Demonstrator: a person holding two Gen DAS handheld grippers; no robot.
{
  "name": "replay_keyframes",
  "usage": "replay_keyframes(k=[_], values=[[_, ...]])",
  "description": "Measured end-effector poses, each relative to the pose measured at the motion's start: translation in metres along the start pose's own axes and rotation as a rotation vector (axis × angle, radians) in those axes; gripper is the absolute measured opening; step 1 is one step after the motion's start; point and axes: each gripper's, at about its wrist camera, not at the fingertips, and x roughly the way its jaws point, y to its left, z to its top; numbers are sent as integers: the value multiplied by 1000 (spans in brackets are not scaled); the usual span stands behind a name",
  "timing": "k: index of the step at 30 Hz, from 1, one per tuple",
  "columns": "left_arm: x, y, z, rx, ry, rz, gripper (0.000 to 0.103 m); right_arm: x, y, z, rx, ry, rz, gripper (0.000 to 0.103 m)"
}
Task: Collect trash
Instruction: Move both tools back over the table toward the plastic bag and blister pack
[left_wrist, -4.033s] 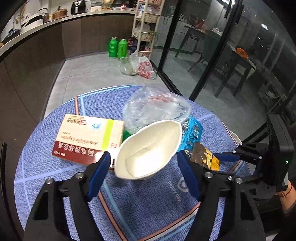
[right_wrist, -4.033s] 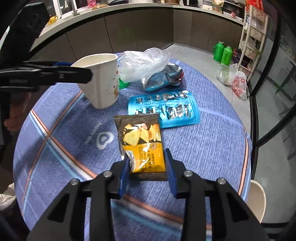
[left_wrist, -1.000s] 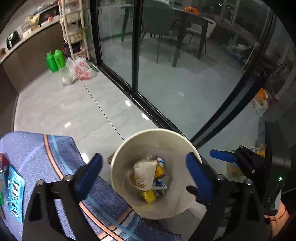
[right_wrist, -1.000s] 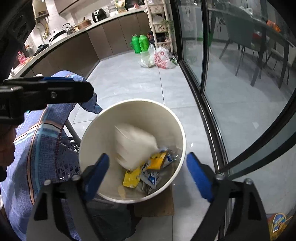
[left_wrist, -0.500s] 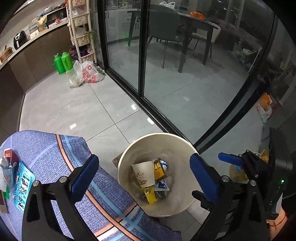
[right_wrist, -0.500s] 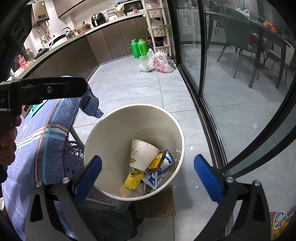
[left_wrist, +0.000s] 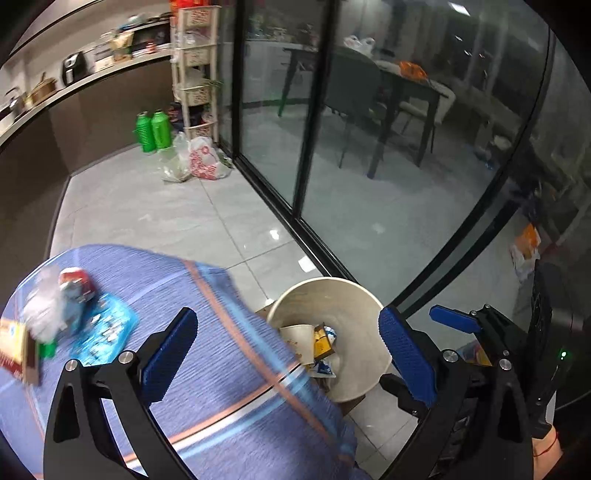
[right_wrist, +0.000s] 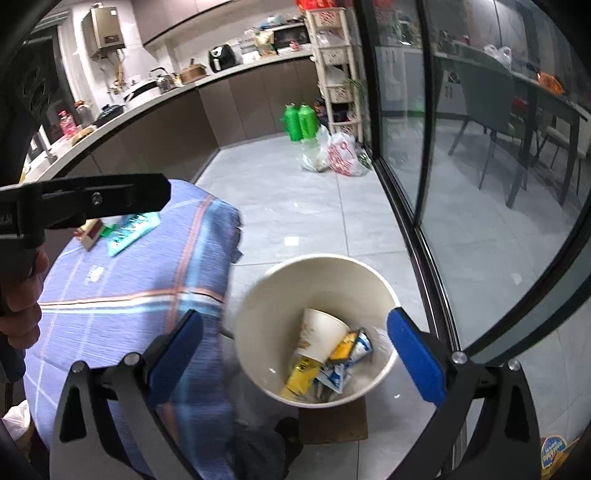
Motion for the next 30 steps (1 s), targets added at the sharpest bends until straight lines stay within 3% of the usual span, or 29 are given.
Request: replay_keyframes(k=[11,17,22,30], values=[[-87,93,-37,-126,-75,160,95,-6,90,23,-93,1,110,100],[-123,167,-69,-245,-79,252,95,2,141,38,-154,8,156,100],[-141,222,-86,-297,-68,315,95,17,182,53,-200,13,185,100],[-128,287,-102,-348,23,309,95,60,241,86,-257,44,232,95]])
